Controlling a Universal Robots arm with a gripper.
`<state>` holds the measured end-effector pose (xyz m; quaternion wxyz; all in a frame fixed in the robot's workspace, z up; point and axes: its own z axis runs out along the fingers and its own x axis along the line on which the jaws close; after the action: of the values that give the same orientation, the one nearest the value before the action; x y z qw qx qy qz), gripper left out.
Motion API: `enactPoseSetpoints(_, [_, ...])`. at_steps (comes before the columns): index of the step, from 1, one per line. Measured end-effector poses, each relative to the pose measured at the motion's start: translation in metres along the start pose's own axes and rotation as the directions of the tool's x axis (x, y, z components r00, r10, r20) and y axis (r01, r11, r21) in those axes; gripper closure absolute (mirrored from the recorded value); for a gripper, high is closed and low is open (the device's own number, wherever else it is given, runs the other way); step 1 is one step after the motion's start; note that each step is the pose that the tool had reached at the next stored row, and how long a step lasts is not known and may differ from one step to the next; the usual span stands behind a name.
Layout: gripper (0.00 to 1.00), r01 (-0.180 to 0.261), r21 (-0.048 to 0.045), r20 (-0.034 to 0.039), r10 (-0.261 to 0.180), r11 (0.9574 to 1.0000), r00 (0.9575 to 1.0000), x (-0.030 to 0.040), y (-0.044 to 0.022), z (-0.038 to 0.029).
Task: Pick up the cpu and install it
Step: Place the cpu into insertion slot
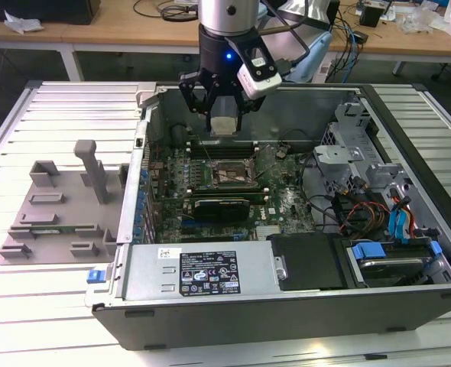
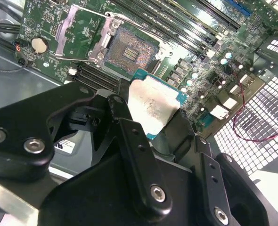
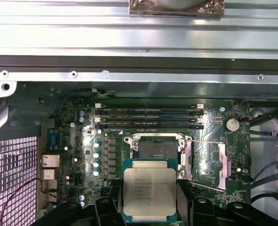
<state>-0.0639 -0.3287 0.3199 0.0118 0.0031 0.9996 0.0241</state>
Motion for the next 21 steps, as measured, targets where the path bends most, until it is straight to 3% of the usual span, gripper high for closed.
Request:
enactPoseSetpoints(5, [0.45, -0.089, 0.0018, 0.0044, 0.089, 0.9960, 0.9960, 0.0000, 0.0000, 0.0003])
enactPoseSetpoints(7, [0.45, -0.143, 0.0028, 0.0072, 0.143, 0.9897, 0.9897, 0.0000, 0.0000, 0.0004])
enactPoseSetpoints(9, [0.45, -0.211, 0.0037, 0.0108, 0.211, 0.9776, 0.9775, 0.0000, 0.0000, 0.0004])
enactPoseSetpoints(10, [0.45, -0.246, 0.0042, 0.0126, 0.246, 0.9693, 0.9692, 0.0000, 0.0000, 0.0004])
enactPoseSetpoints(12, [0.45, -0.274, 0.0045, 0.0142, 0.274, 0.9617, 0.9616, 0.0000, 0.0000, 0.0004])
enactPoseSetpoints(13, [0.45, -0.295, 0.0047, 0.0153, 0.295, 0.9556, 0.9555, 0.0000, 0.0000, 0.0004])
enactPoseSetpoints(16, [0.45, -0.366, 0.0052, 0.0193, 0.365, 0.9308, 0.9307, 0.0000, 0.0000, 0.0004])
enactPoseSetpoints(17, [0.45, -0.378, 0.0053, 0.0200, 0.378, 0.9257, 0.9255, 0.0000, 0.0000, 0.0004])
enactPoseSetpoints(20, [0.45, -0.472, 0.0054, 0.0256, 0.472, 0.8816, 0.8814, 0.0000, 0.0000, 0.0004])
enactPoseSetpoints(21, [0.45, -0.495, 0.0052, 0.0270, 0.494, 0.8690, 0.8688, 0.0000, 0.0000, 0.0004])
